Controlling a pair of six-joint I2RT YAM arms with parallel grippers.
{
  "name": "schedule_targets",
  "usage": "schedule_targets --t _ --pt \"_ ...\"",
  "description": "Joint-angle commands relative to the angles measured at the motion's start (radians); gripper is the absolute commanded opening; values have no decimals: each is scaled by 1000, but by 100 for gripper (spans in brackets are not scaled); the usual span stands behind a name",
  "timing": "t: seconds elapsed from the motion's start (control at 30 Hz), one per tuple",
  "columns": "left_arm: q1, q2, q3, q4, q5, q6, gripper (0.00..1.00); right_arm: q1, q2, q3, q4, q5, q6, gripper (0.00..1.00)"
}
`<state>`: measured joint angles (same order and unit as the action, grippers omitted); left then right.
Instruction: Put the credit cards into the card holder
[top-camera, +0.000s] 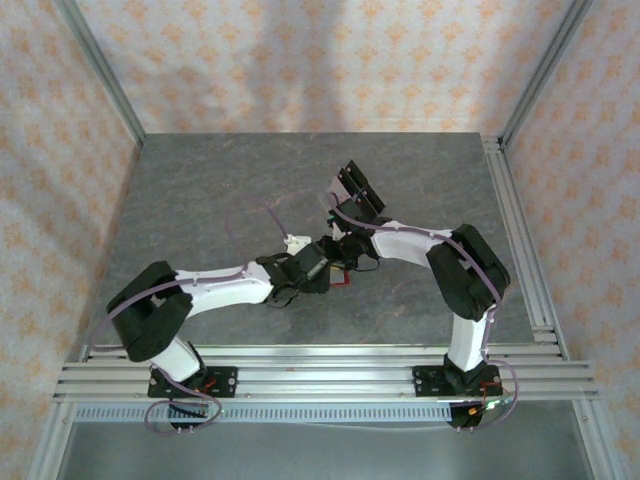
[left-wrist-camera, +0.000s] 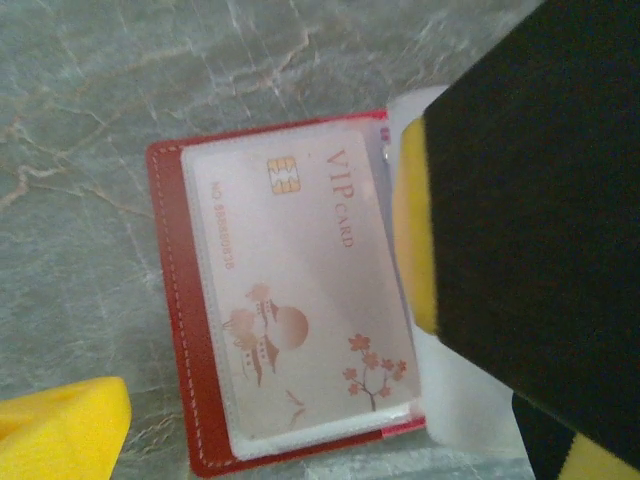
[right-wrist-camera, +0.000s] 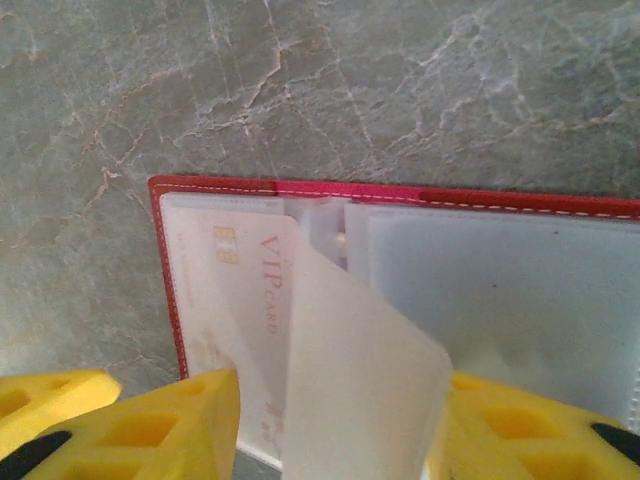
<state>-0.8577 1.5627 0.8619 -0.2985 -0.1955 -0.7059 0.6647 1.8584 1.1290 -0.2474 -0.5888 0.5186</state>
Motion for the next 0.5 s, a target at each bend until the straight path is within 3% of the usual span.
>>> schedule_targets --t 0.0,0.47 --pt "-4 -91 -21 -35 -63 7 100 10 2 25 12 -17 21 49" --pt "7 -359 -123 -149 -201 -71 100 78 66 165 -49 -2 31 49"
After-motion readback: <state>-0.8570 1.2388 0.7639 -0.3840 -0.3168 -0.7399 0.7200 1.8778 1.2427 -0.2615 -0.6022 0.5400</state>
